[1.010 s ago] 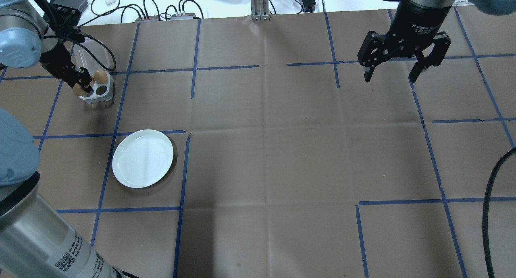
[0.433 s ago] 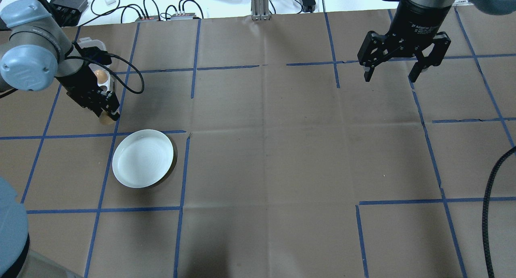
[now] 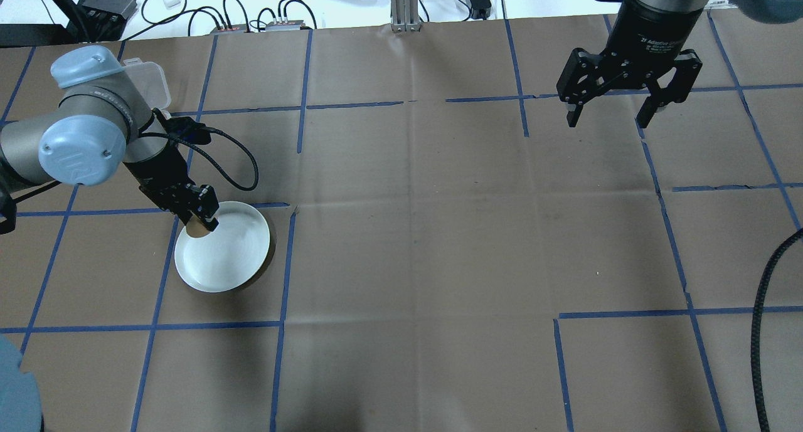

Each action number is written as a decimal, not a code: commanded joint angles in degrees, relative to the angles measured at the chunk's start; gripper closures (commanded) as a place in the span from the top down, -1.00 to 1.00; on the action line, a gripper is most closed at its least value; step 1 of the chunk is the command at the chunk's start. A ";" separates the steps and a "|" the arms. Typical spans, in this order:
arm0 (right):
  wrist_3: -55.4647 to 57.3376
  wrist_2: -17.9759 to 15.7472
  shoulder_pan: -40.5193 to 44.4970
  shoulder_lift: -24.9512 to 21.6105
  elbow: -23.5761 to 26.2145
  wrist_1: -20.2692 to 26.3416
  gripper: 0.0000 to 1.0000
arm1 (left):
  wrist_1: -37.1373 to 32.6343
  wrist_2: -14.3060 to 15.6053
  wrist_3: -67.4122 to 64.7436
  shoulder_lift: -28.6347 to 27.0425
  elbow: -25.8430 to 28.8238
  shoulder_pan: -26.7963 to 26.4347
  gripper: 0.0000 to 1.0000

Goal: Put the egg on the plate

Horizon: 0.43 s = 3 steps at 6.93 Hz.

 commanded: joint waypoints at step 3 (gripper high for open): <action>0.00 -0.02 0.00 -0.02 0.00 0.00 1.00 | 0.37 0.07 0.42 0.09 -0.15 -0.13 0.89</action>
